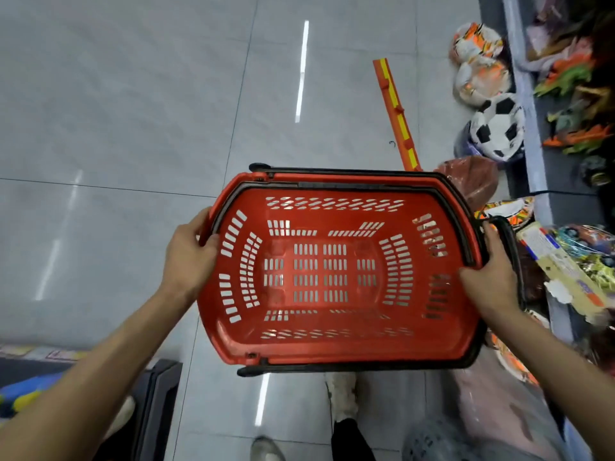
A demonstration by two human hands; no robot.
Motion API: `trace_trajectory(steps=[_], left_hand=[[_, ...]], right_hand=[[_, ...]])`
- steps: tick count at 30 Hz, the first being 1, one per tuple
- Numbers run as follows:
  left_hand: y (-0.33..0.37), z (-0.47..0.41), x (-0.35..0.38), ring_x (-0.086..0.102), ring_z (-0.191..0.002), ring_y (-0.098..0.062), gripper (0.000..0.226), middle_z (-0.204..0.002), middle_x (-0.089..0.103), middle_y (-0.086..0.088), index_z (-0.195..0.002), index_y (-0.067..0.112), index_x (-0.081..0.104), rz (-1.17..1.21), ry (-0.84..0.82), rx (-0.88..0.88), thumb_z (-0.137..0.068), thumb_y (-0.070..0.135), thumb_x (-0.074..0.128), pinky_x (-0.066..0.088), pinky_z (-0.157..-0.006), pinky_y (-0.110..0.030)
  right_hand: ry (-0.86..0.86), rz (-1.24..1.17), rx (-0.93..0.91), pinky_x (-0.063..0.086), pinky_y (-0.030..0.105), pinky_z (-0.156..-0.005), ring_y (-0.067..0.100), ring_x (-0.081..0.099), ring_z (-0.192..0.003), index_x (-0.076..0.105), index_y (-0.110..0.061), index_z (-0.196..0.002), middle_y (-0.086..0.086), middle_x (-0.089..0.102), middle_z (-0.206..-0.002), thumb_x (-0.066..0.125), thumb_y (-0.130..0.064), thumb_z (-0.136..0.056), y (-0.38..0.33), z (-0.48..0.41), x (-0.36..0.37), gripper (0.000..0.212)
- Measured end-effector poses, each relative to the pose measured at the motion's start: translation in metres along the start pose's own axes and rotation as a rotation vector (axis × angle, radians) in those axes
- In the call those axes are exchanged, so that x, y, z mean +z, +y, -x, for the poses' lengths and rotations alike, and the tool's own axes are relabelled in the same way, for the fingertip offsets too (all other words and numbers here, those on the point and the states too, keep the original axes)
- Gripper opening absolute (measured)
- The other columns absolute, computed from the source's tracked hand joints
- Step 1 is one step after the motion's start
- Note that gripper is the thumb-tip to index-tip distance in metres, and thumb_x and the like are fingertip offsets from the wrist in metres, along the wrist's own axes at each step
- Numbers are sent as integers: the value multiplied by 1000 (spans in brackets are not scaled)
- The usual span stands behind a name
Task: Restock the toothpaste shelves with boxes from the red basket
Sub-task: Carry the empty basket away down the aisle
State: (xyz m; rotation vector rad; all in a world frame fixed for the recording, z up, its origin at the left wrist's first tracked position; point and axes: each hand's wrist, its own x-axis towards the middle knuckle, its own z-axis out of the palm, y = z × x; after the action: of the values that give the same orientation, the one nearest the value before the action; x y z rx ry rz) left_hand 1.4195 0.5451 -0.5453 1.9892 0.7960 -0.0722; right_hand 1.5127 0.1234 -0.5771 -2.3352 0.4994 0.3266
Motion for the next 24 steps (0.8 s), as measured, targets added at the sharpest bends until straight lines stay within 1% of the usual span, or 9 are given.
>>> trace_trajectory(steps=[3, 6, 8, 11, 14, 17, 20, 22, 24], left_hand=[[0, -44, 26, 77, -82, -22, 38, -102, 73, 8, -137, 34, 59, 19, -11, -68, -104, 16, 52, 64, -78, -52], [-3, -80, 48, 77, -81, -23, 44, -101, 72, 11, -142, 31, 56, 50, -22, -134, -103, 10, 55, 64, -75, -49], [-5, -99, 60, 77, -74, -18, 48, -94, 71, 17, -139, 33, 56, 78, -24, -175, -100, 6, 58, 64, -66, -39], [-10, -122, 73, 75, -67, -6, 47, -87, 73, 18, -126, 38, 58, 131, -15, -241, -98, -1, 58, 59, -51, -23], [-14, -137, 84, 77, -73, -15, 53, -93, 77, 10, -131, 32, 61, 219, -2, -335, -94, -6, 56, 62, -59, -28], [-20, -142, 91, 72, -92, -19, 56, -118, 72, -1, -146, 21, 55, 257, -28, -399, -96, -3, 54, 60, -76, -35], [-21, -142, 96, 66, -92, -10, 48, -122, 67, -1, -146, 19, 55, 280, -57, -407, -101, 5, 53, 56, -88, -33], [-19, -140, 97, 60, -86, -1, 46, -118, 64, 2, -147, 19, 53, 305, -51, -403, -103, 8, 50, 48, -77, -21], [-14, -137, 99, 60, -82, 0, 45, -111, 66, 6, -148, 19, 53, 313, -43, -413, -103, 10, 49, 45, -71, -18]], right_hand=[[-15, 1, -29, 39, 47, -117, 28, 50, -139, 24, -36, -160, 5, 50, -154, 59, -18, -66, 9, -50, 27, 101], [-42, -15, -29, 38, 36, -114, 27, 50, -138, 25, -32, -162, 6, 50, -155, 61, -5, -75, 11, -89, 51, 97], [-44, -22, -27, 39, 40, -114, 28, 50, -138, 23, -31, -163, 7, 49, -155, 62, 3, -82, 15, -107, 64, 96], [-41, -28, -32, 35, 26, -106, 15, 49, -130, 24, -21, -163, 5, 52, -148, 62, 7, -88, 18, -123, 78, 89], [-58, -58, -33, 34, 23, -103, 15, 49, -128, 25, -19, -163, 3, 54, -140, 62, 4, -93, 22, -129, 86, 83], [-48, -48, -36, 42, 28, -96, 19, 57, -115, 34, -23, -160, 3, 61, -127, 59, 4, -93, 24, -134, 95, 77], [-32, -46, -69, 57, 43, -93, 19, 67, -102, 47, -33, -148, 0, 69, -112, 55, 1, -92, 37, -145, 102, 66], [-47, -24, -57, 58, 49, -91, 21, 68, -100, 48, -38, -144, -2, 69, -110, 56, -5, -93, 40, -150, 102, 61], [-90, -9, -29, 57, 46, -90, 21, 68, -101, 48, -38, -142, -5, 70, -111, 61, -8, -92, 38, -147, 100, 60]])
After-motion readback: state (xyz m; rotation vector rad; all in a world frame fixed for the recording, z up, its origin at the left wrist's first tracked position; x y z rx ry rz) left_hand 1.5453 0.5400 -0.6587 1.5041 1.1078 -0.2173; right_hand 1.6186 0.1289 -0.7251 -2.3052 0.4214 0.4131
